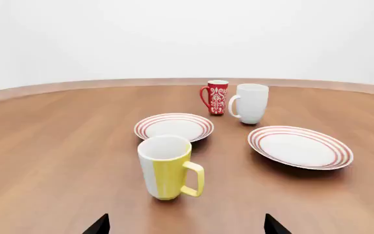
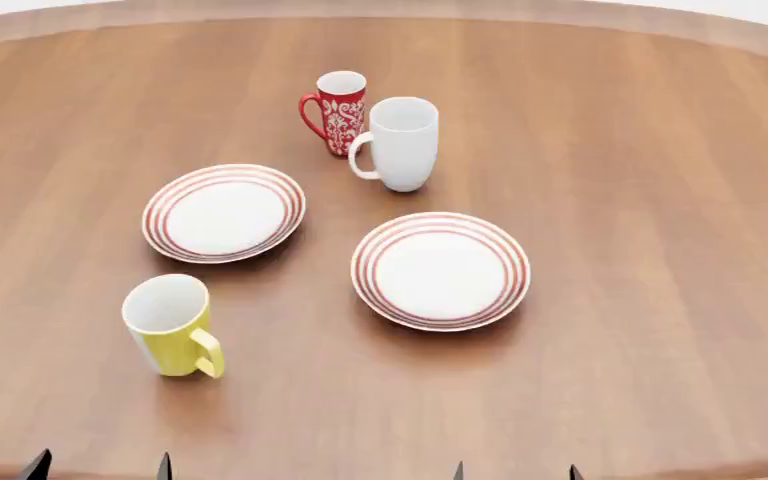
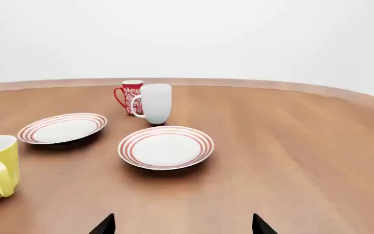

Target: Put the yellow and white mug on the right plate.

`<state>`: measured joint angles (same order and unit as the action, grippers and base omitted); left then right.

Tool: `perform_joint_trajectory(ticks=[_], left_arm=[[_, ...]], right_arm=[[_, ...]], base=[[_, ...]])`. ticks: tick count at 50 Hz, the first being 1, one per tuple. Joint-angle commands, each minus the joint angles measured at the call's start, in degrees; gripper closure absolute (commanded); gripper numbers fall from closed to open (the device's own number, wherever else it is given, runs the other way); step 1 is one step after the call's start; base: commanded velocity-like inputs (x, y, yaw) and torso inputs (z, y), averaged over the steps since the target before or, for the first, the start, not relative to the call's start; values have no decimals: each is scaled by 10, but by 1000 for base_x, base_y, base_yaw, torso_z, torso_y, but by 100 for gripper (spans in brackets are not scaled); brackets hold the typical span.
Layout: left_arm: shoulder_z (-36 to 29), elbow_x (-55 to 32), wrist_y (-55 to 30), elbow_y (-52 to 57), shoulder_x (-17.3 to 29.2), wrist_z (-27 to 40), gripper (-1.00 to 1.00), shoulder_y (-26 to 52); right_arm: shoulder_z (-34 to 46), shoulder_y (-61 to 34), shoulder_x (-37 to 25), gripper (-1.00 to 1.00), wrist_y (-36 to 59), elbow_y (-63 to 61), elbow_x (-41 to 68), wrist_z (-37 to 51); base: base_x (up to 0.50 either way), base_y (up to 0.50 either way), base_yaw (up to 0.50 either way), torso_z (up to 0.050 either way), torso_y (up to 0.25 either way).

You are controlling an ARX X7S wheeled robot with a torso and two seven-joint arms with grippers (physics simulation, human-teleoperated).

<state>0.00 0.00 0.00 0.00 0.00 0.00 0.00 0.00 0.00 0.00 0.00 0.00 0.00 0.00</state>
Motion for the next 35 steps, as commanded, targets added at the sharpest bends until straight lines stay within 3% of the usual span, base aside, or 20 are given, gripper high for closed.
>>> perform_joint_trajectory(ticks=[1,24,35], left_arm=[[-6,-4,-3,3,11,17,-100,2],[-26,-56,-21,22,40,44,-100,4],[-39,-43,-106,137,77,47,-100,5]], right_arm=[[7,5,-9,-100,19,-22,16,11],[47,0,-40,-100,37,-34,22,46],[50,1,-62,-100,96,-129,20,58]], base=[[0,0,0,0,0],[0,0,0,0,0],[0,0,0,0,0]])
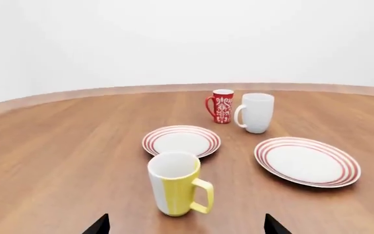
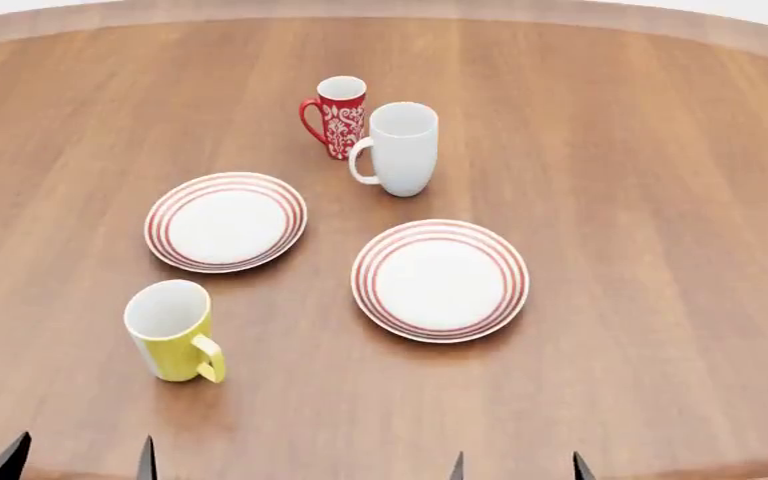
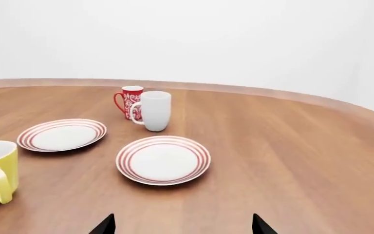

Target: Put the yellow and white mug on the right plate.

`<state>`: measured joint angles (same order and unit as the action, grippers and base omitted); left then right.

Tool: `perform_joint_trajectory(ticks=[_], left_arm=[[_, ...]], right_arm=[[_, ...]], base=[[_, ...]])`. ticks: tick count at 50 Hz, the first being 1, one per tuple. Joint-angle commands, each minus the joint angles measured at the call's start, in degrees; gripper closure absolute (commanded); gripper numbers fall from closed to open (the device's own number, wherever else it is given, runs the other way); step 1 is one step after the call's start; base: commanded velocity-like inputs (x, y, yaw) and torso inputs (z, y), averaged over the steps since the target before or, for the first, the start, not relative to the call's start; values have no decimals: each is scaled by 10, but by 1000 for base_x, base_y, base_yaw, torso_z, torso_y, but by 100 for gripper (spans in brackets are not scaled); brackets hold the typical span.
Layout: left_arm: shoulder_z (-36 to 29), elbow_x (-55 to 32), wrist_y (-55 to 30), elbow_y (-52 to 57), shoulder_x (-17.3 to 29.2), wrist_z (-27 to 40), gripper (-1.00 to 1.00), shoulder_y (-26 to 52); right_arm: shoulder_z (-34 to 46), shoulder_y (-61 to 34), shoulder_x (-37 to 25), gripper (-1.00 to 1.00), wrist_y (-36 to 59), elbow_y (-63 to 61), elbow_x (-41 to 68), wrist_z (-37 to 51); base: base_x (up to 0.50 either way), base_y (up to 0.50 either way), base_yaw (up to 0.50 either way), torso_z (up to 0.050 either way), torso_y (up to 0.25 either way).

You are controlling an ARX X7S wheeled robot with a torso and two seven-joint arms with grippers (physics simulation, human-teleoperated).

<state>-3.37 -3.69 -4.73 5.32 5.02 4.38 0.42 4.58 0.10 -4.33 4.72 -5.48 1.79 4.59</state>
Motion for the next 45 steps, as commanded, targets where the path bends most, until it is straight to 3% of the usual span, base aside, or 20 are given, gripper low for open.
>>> perform_joint_trajectory(ticks=[1,19,45], left_arm=[[-6,-2,-60,86,28,7,-100,1],[-10,1,-61,79,43,17,-100,4],[-31,1,-58,90,54,22,-100,0]], right_arm=[[2,-1,-20,-100,52,-80,3,14],[16,3,-33,-100,59,-92,9,15],[34,6,-48,-100,52,-94,23,14]], base=[[0,0,0,0,0],[0,56,0,0,0],[0,500,0,0,0]])
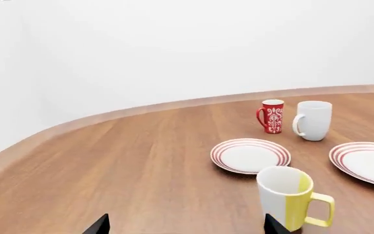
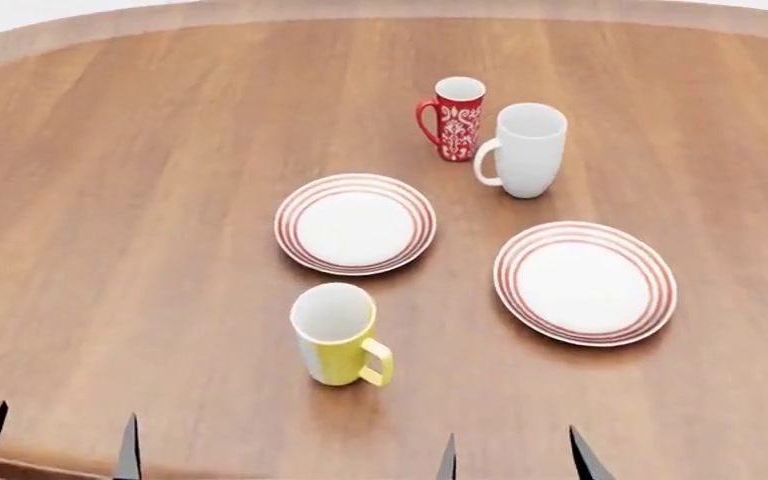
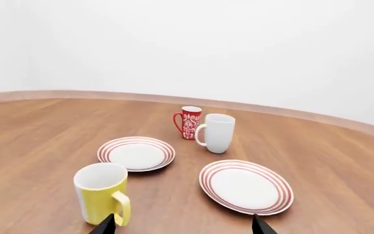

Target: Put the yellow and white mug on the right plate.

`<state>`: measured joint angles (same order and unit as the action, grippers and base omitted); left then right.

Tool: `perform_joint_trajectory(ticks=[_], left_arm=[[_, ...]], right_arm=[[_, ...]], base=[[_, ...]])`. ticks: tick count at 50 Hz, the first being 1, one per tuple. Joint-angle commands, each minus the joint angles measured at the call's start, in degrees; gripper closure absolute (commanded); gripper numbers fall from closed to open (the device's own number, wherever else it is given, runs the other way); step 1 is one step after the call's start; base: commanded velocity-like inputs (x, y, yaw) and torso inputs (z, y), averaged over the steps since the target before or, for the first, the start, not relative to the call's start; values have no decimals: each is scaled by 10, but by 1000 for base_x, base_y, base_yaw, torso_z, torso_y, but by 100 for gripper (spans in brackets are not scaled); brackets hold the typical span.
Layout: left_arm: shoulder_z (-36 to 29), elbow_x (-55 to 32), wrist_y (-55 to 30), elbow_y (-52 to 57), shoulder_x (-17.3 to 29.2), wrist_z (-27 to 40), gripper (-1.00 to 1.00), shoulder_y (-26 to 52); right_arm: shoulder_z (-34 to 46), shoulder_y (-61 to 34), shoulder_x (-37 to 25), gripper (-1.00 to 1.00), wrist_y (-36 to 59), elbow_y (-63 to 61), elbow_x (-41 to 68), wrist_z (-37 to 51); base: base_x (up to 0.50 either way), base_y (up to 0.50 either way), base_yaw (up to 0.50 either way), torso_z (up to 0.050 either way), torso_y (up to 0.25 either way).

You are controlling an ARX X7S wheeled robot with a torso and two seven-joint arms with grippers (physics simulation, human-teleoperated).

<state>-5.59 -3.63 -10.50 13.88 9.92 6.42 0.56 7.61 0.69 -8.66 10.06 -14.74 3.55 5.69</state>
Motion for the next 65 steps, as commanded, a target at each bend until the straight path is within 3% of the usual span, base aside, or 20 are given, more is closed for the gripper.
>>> perform_joint_trajectory(ticks=[1,23,65], left_arm=[[-9,0,0,5,5,2,-100,-1],[-18,-3,-3,12,14,7,-100,-3],[-32,-14,-1,7,26,16,-100,-1]], right_arm=[[4,0,-4,-100,-2,-2,5,6],[7,-7,-11,-100,15,2,12,18],[31,-6,-25,-100,0,13,26,19]], base=[[0,500,0,0,0],[12,55,0,0,0],[494,-80,0,0,0]])
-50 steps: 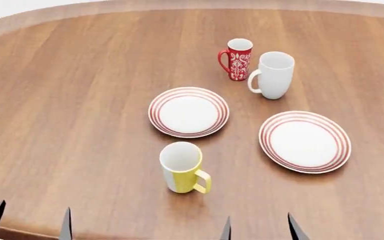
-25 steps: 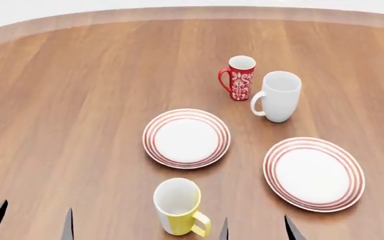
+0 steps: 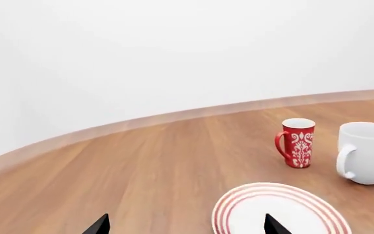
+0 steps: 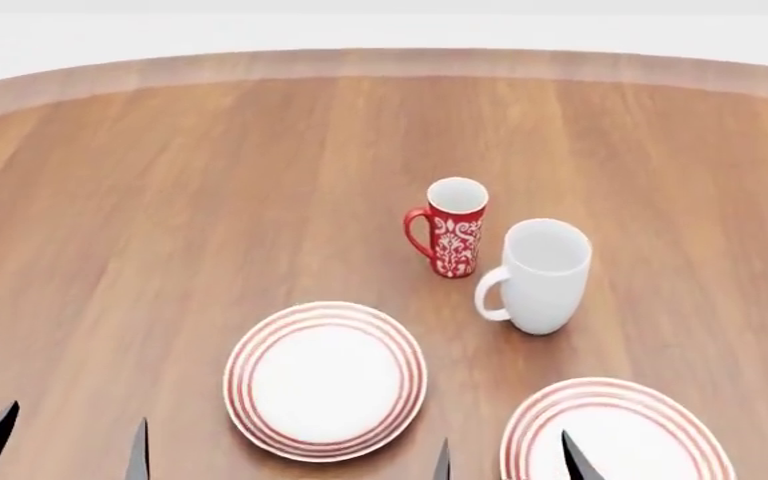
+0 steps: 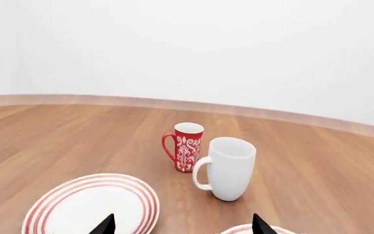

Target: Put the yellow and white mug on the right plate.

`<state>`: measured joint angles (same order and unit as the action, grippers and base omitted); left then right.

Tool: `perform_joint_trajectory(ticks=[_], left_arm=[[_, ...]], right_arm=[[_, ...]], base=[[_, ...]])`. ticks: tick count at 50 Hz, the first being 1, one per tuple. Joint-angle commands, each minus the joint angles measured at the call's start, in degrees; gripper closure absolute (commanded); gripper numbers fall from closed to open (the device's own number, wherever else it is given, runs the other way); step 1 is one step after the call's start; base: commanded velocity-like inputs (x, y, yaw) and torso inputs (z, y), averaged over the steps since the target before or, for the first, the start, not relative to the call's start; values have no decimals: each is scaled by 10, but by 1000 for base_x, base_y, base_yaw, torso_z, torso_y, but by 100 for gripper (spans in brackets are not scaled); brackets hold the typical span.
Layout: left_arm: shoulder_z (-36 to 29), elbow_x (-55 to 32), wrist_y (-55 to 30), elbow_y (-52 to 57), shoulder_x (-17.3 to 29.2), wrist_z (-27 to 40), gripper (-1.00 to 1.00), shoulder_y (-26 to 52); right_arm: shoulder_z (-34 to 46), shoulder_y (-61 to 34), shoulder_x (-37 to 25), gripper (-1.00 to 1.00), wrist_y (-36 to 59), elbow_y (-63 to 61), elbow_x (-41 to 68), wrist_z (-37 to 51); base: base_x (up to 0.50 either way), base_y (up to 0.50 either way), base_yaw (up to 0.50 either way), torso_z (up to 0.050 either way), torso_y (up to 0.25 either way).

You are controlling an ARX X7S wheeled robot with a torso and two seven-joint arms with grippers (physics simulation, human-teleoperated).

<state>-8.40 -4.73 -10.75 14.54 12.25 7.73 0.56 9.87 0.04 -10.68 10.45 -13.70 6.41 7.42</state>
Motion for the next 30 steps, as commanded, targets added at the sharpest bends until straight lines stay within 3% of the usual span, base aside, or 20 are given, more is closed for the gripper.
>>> perform_joint_trajectory(ticks=[1,13,30], left_arm=[[-4,-3,1,0,3,3,-100,-1],[-7,-6,1,1,7,6,-100,-1],[-12,-10,-1,-1,12,10,-100,1]], right_arm=[[8,1,-5,-100,-4,3,-2,2],[14,0,-9,-100,-9,5,-2,4],[30,-25,-63,-100,42,-37,8,-42]], base=[[500,-141,0,0,0],[500,-144,0,0,1],[0,0,0,0,0]])
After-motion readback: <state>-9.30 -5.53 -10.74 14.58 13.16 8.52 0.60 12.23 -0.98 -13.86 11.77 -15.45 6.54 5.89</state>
